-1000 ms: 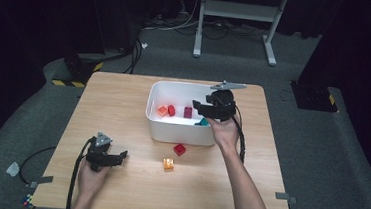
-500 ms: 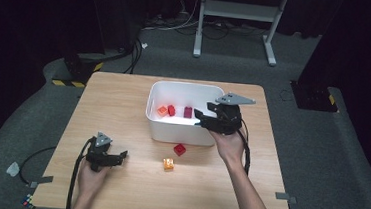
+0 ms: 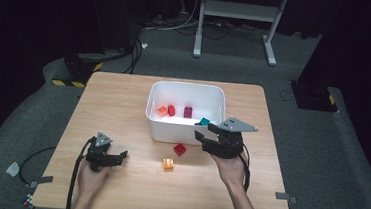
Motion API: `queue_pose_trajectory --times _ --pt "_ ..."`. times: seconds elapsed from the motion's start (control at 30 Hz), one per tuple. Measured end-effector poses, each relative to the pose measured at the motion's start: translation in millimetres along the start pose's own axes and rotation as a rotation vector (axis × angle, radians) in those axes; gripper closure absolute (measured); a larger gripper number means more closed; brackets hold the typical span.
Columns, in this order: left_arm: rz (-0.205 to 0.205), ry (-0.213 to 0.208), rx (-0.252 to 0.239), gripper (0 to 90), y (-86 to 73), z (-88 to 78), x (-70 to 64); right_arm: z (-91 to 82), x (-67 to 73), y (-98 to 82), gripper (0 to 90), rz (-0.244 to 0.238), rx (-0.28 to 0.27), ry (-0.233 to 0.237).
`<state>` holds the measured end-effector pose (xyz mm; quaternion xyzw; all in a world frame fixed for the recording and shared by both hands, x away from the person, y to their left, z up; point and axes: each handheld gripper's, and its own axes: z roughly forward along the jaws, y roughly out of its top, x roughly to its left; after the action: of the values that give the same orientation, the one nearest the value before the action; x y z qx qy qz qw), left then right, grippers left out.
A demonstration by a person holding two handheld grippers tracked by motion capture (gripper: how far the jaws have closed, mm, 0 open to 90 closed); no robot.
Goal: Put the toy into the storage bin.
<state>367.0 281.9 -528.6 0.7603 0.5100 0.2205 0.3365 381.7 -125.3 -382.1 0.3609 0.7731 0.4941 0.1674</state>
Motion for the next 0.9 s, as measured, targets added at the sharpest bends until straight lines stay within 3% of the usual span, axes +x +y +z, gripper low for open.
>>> queue_pose_trajectory --times 0.2,0.3,0.43,0.7,0.9 --pt "0.003 0.0 0.002 16.2 0.0 -0.2 0.3 3.2 3.8 -18.4 43.3 0.006 0.007 0.005" --pt "0.003 0.001 0.003 16.2 0.0 -0.2 0.2 5.6 3.1 -26.4 42.6 0.031 0.0 0.019" --pt "0.004 0.0 0.003 16.2 0.0 -0.2 0.3 12.5 4.4 -36.6 41.7 0.026 0.022 0.009" --pt "0.004 0.001 0.004 16.2 0.0 -0.4 0.1 24.0 2.1 -59.5 42.7 0.068 0.046 0.019" --pt "0.003 0.001 0.003 16.2 0.0 -0.3 0.1 35.7 1.4 -71.8 44.0 0.061 0.077 0.018"
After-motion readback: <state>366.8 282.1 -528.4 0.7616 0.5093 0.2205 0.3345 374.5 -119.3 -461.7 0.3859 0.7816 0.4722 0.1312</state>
